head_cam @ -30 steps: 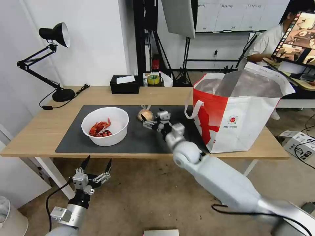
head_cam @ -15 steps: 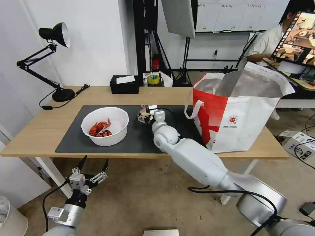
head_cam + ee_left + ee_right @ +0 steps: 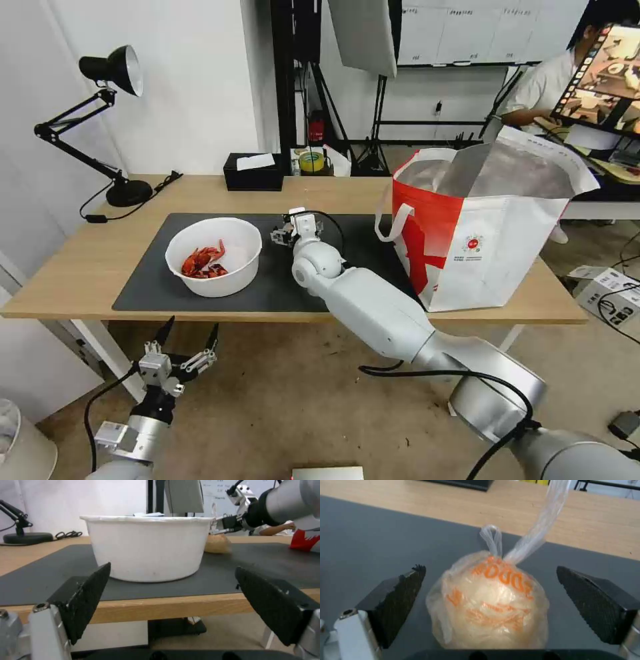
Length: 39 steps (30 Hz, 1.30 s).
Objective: Pick up the trash from the table and place it into the takeout bag.
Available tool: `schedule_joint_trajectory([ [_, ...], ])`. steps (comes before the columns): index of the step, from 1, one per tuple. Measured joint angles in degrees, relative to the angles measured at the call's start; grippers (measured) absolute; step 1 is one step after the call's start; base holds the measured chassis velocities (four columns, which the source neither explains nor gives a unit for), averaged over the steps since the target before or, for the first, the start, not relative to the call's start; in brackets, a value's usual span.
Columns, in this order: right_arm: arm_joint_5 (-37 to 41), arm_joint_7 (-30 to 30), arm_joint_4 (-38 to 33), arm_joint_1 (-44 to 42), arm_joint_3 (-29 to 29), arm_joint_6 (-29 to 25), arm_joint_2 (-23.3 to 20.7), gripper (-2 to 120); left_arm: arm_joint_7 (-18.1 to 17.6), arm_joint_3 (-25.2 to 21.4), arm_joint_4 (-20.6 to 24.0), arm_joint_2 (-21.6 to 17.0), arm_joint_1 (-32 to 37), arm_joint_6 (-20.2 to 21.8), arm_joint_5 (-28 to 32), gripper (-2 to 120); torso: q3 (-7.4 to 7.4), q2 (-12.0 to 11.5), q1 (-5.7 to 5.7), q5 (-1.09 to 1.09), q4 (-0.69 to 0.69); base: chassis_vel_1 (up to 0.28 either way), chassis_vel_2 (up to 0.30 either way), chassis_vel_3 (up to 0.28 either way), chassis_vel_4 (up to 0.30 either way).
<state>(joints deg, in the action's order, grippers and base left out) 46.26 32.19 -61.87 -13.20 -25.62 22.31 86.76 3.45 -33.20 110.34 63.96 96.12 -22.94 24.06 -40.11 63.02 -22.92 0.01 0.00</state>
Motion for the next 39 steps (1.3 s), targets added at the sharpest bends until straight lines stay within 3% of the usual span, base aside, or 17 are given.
schedule_joint_trajectory([
  [20,-1.44,0.35,3.07,-1.12,1.08,1.61,1.45,98,0.07,-0.43,-0.79,0.69,0.4,-1.2,0.06,100,0.0,0.01,0.0,0.0,0.0,0.0,0.0,0.0,0.0],
  [23,-1.38,0.52,2.93,-1.54,1.16,1.64,1.36,92,0.13,-0.45,-0.86,0.77,0.54,-1.39,0.05,100,0.0,0.0,0.0,0.0,0.0,0.0,0.0,0.0,0.0],
  [31,-1.53,0.58,1.81,-2.78,1.39,1.27,0.95,62,0.15,-0.77,-0.86,0.37,0.45,-1.45,0.38,100,0.01,0.01,0.0,-0.01,-0.01,0.0,0.0,0.0,0.0],
  [37,-9.01,-0.53,1.51,-3.63,0.36,-1.77,-0.41,36,0.15,-0.43,-0.85,0.36,0.15,-1.45,0.34,100,0.0,0.01,0.0,-0.01,0.02,0.0,0.0,0.0,0.0],
  [39,-10.65,-0.75,1.33,-3.83,0.23,-2.58,-0.68,33,0.15,-0.4,-0.84,0.37,0.09,-1.45,0.32,100,0.0,0.01,0.0,-0.01,0.02,0.0,0.0,0.0,0.0],
])
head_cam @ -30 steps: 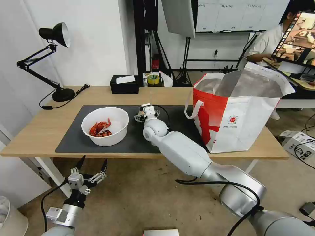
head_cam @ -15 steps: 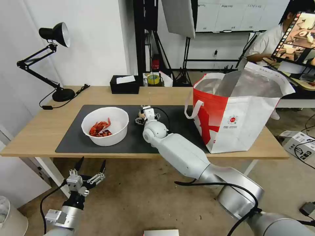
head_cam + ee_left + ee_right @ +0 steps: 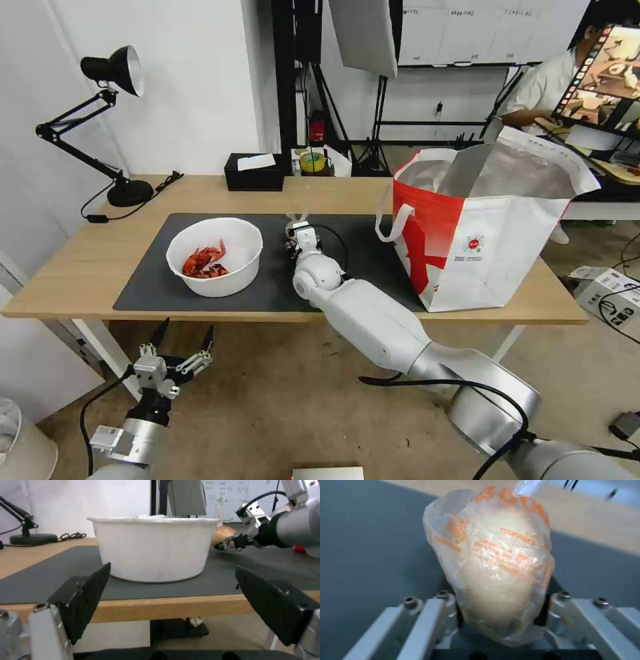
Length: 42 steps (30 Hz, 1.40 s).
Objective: Pick up the trash from the table and place it into the takeout bag.
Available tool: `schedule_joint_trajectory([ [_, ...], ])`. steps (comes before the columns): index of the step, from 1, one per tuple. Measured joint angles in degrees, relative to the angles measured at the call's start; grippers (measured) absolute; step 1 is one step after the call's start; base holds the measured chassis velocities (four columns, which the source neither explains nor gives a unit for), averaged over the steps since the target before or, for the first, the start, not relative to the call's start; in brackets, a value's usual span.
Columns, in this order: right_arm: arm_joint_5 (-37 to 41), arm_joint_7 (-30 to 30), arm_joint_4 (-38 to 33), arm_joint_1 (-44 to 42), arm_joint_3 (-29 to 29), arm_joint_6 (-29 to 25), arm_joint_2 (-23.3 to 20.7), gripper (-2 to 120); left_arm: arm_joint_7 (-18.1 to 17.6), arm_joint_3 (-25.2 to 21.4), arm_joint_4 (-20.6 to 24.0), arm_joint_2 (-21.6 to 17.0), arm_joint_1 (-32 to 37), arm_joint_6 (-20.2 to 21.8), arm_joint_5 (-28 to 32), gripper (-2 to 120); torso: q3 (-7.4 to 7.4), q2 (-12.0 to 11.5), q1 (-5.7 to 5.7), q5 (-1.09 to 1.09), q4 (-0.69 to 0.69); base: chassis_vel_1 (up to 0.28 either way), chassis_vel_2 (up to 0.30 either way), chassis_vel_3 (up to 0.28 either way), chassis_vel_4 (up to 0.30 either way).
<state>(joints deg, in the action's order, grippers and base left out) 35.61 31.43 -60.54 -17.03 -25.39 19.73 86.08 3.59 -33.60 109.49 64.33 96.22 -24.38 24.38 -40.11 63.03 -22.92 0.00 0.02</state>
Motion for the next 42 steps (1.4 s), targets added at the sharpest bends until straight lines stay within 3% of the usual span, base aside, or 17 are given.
schedule_joint_trajectory([
  [6,-7.35,-0.21,-4.84,-2.16,-0.13,-3.71,-3.09,11,-0.02,0.07,0.05,-0.02,-0.04,0.02,-0.02,100,0.0,0.0,0.0,0.0,-0.02,0.0,0.0,0.0,0.0],
  [9,-9.59,0.0,-8.87,-3.63,-0.26,-4.84,-5.65,7,-0.03,0.15,0.09,0.0,-0.03,0.03,-0.05,100,0.0,0.0,0.0,0.0,-0.02,0.0,0.0,0.0,0.0],
  [15,-11.42,0.56,-17.87,-6.49,-0.07,-6.06,-11.28,7,-0.03,0.4,0.22,0.05,0.01,0.06,-0.24,100,0.0,0.0,0.0,-0.01,-0.02,0.0,0.0,0.0,0.0],
  [18,-14.4,0.63,-26.35,-10.16,2.09,-7.75,-16.3,7,-0.14,0.67,0.61,0.06,0.03,0.21,-0.39,100,0.0,0.0,0.0,-0.01,-0.01,0.0,0.0,0.0,0.0],
  [22,-17.39,0.16,-32.53,-14.68,4.82,-9.65,-19.89,7,-0.22,0.86,0.96,-0.11,0.09,0.33,-0.54,100,0.0,0.0,0.0,-0.01,-0.01,0.0,0.0,0.0,0.0],
  [35,-29.32,-3.76,-42.07,-23.03,14.09,-22.16,-25.61,6,-0.28,1.58,1.14,-0.21,0.19,0.55,-1.21,100,0.01,-0.01,0.0,-0.01,-0.02,0.0,0.0,0.0,0.0],
  [42,-31.72,-3.14,-44.93,-22.65,18.27,-22.94,-27.73,6,-0.36,2.08,1.58,-0.16,0.16,0.75,-1.49,100,0.01,-0.01,0.01,0.0,-0.02,0.0,0.0,0.0,0.0],
])
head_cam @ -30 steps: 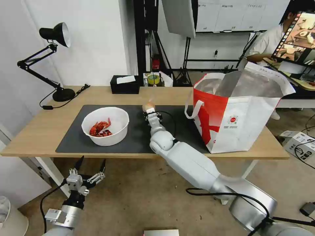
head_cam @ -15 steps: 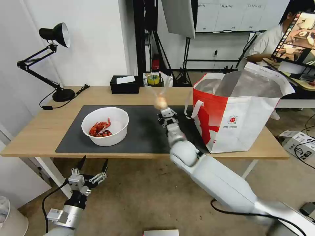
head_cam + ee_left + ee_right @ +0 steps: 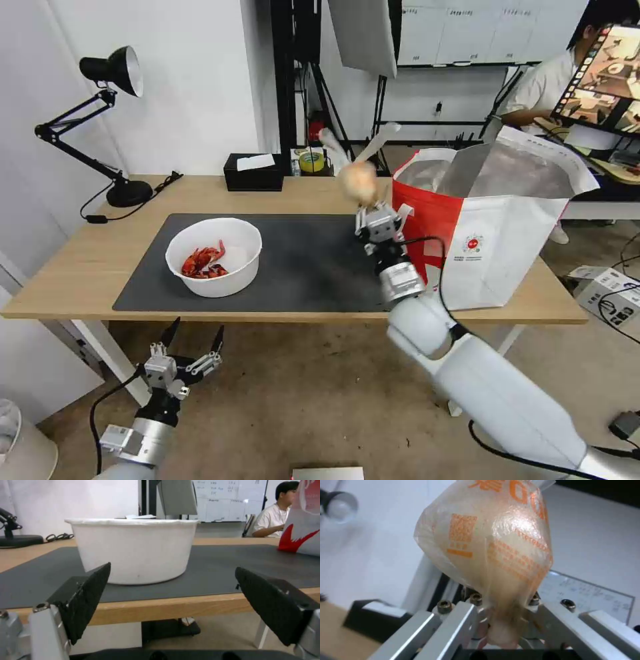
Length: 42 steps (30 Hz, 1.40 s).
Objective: Pick up the trash from the table and place it into the takeout bag.
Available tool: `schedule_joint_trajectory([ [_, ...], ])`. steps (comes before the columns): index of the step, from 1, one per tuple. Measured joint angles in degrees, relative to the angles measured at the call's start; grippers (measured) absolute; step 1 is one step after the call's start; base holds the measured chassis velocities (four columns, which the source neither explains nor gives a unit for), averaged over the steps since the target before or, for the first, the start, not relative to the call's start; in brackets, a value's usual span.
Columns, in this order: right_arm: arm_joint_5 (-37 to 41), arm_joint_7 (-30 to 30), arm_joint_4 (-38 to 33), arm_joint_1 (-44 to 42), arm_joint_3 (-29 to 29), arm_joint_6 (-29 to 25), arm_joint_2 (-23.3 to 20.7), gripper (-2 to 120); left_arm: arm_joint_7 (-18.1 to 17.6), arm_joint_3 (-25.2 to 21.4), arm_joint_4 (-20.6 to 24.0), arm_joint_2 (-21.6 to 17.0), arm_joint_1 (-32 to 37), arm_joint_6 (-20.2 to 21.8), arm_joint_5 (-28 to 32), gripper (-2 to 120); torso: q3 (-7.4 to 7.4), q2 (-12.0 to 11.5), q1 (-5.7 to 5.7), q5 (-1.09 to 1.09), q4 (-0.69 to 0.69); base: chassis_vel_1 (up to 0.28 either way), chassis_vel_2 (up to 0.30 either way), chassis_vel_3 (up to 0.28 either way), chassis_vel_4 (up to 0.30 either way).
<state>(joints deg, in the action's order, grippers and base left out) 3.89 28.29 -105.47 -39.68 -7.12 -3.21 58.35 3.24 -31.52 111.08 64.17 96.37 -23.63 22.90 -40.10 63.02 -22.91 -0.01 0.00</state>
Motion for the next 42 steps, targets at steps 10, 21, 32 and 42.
schedule_joint_trajectory([
  [10,1.2,9.95,-1.97,2.7,6.25,5.44,-3.64,6,-0.14,0.92,0.36,0.21,-0.26,0.73,-0.52,100,0.0,0.0,0.0,0.0,0.0,0.0,0.0,0.0,0.0],
  [21,29.19,26.74,-4.4,5.7,6.6,15.14,-3.12,6,-0.18,0.82,0.92,0.12,0.34,0.78,-0.85,100,-0.01,0.0,-0.01,0.01,0.0,0.0,0.0,0.0,0.0],
  [32,31.93,26.04,-4.0,6.37,6.43,14.71,-3.7,6,-0.16,0.71,1.32,0.05,0.75,0.8,-1.01,100,-0.01,0.0,-0.01,0.01,0.0,0.0,0.0,0.0,0.0],
  [42,31.74,25.11,-3.92,5.74,6.55,13.1,-3.91,24,-0.13,0.76,1.44,-0.18,0.84,0.8,-1.01,100,-0.01,0.0,0.0,0.01,0.0,0.0,0.0,0.0,0.0],
])
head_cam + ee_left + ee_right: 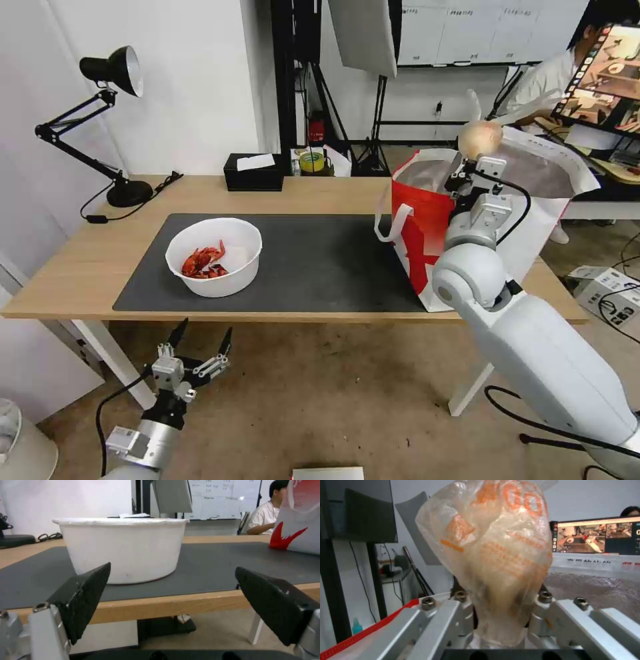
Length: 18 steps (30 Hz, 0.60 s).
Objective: Pick up the trash from the table and place it into the takeout bag.
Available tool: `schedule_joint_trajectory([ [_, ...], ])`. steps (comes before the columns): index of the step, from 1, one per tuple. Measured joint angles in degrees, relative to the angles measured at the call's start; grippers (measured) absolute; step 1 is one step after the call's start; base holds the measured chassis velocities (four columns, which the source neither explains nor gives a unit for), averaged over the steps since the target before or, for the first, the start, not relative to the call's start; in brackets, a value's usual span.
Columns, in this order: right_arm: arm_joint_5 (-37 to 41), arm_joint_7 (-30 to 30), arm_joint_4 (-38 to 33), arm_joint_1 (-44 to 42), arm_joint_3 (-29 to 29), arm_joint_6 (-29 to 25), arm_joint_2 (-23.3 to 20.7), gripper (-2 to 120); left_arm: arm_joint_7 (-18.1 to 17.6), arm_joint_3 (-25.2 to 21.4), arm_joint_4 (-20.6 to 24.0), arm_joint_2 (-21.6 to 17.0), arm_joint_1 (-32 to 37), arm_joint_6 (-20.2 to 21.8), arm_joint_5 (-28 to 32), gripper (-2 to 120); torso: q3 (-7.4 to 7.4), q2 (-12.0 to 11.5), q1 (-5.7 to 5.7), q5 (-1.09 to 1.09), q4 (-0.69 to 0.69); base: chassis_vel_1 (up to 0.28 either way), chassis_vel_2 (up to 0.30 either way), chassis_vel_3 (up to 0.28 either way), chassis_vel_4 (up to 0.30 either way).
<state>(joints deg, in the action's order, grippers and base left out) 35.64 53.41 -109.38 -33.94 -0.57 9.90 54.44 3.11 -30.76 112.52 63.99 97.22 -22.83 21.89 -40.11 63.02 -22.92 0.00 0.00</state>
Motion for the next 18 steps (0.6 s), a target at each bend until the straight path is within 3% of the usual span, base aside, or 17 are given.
schedule_joint_trajectory([
  [18,0.12,-0.17,-0.2,0.44,-0.61,0.03,-0.64,93,0.08,0.16,0.25,0.13,0.49,-0.01,-0.36,100,0.0,0.0,0.0,0.0,0.0,0.0,0.0,0.0,0.0],
])
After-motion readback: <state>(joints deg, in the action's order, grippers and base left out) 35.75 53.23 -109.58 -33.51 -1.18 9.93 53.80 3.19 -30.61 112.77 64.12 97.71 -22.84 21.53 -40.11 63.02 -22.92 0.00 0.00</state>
